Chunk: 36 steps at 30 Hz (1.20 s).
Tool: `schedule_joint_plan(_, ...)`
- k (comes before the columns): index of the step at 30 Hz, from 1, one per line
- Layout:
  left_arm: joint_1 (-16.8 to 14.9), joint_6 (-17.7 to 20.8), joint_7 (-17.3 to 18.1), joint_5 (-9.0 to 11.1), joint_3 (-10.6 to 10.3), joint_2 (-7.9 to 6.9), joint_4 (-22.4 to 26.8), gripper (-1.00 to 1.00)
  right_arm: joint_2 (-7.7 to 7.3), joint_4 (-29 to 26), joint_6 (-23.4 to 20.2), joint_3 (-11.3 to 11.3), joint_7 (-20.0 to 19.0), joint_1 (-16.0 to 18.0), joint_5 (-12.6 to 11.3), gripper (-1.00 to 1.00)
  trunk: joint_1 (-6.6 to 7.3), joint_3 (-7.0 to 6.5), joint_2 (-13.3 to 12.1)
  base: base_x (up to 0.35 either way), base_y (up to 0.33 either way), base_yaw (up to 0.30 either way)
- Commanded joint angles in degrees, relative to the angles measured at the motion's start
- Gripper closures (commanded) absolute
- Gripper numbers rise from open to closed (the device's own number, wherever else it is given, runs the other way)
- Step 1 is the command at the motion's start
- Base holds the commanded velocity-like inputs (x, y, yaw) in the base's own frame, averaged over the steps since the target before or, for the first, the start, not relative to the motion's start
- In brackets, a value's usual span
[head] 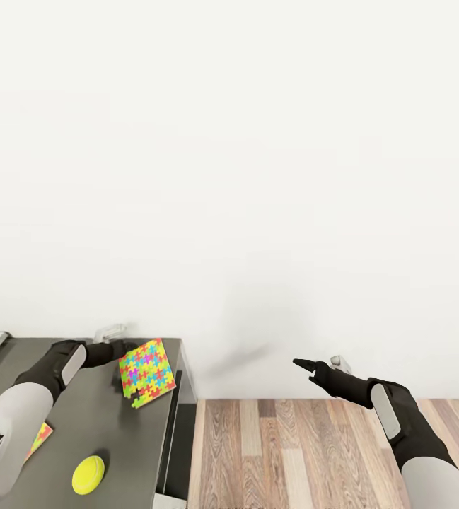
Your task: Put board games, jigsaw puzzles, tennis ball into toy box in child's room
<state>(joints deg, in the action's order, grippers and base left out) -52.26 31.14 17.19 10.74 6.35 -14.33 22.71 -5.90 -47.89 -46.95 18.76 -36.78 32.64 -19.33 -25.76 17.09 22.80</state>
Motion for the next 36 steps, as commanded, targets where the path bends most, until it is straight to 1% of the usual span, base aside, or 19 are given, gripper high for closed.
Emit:
schedule_joint_plan(1, 0.0, 0.5, 0.1, 0.2, 0.3, 0.06, 0.1, -1.00, 0.01, 0.0, -0.3, 0.1, -0.2, 0.1, 0.0, -1.00, -0.03, 0.20, 0.1, 0.000, 0.000, 0.000)
schedule_joint_plan(36, 0.0, 0.4, 0.3, 0.3, 0.2, 0.26, 0.4, -1.00, 0.01, 0.0, -0.3, 0.1, -0.2, 0.1, 0.0, -1.00, -0.03, 3.47, 0.1, 0.000, 0.000, 0.000)
